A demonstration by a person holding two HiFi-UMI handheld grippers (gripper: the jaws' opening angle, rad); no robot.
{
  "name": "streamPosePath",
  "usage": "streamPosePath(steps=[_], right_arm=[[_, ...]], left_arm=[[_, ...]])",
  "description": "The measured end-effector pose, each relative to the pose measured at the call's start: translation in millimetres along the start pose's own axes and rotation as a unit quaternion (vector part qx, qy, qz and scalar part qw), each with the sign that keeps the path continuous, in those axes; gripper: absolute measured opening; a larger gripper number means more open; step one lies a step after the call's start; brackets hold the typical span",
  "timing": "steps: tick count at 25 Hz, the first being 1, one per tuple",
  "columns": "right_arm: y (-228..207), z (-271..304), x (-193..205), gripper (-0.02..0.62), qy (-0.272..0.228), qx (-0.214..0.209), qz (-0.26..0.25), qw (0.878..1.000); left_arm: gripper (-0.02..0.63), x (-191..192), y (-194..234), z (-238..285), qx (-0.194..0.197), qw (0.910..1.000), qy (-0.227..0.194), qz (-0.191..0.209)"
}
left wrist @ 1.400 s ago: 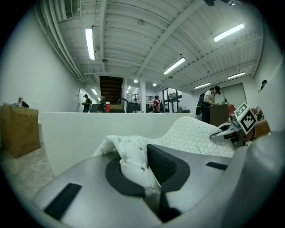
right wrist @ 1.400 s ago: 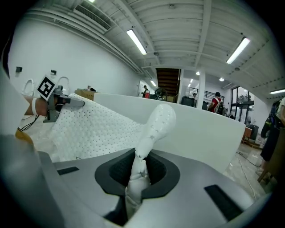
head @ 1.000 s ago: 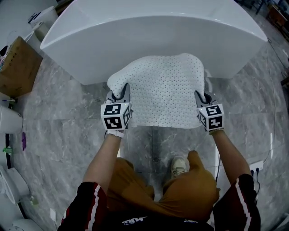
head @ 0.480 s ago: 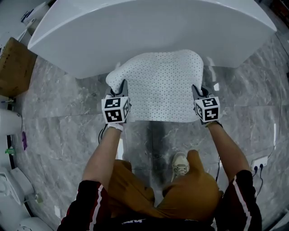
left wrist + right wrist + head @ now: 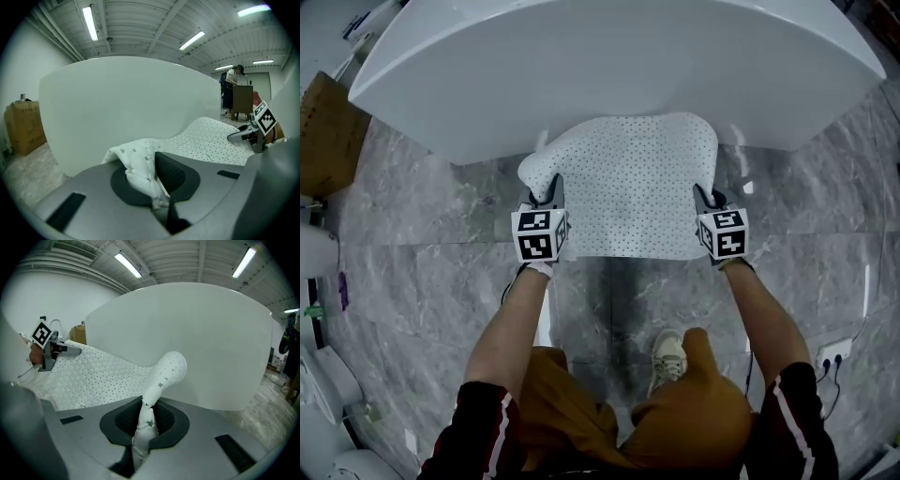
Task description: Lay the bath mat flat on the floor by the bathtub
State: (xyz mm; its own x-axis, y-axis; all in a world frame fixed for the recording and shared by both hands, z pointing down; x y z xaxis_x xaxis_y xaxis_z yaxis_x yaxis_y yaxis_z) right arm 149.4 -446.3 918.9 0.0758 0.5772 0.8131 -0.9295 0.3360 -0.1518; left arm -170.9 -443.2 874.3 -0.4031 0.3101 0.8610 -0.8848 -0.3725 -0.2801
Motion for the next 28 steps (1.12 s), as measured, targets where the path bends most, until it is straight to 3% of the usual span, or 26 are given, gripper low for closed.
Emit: streamPosePath(steps=[7, 10, 13, 18, 28], right_arm=[[-1, 20, 10, 0.048, 0.003, -0.010, 0.012, 1.000], [-1, 31, 22, 0.048, 0.004, -0.012, 0.032, 0.999], [2, 45, 42, 0.048, 0.016, -0.006, 0.051, 0.999], [13, 65, 71, 0.048, 0.038, 0.007, 0.061, 0.997], [-18, 59, 68, 0.048, 0.029, 0.039, 0.071, 0.996]], left_arm=[[0.055, 21, 9, 12, -0.008, 0.9999, 0.009, 0.010], [0.181, 36, 21, 10, -0.017, 0.9996, 0.024, 0.001], [0.216, 50, 36, 0, -0.041, 0.9985, 0.035, 0.009], [0.221, 52, 63, -21, -0.080, 0.9966, 0.018, -0.010], [0.219, 33, 48, -37, -0.058, 0.9982, -0.012, 0.006]])
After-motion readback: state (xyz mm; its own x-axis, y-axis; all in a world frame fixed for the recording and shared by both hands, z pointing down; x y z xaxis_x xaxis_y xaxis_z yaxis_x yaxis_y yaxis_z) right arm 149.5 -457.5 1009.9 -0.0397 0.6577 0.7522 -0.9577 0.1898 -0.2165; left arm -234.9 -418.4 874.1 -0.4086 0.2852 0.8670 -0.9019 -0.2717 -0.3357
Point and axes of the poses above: the fingertips, and each gripper's own axes: z forward along the fingers, y to its left, x out of its underside, the point moved 1 cm from there along -z, backward along the fingers, and after that the axes turned 15 degrees about z, right-handed, at the moved point
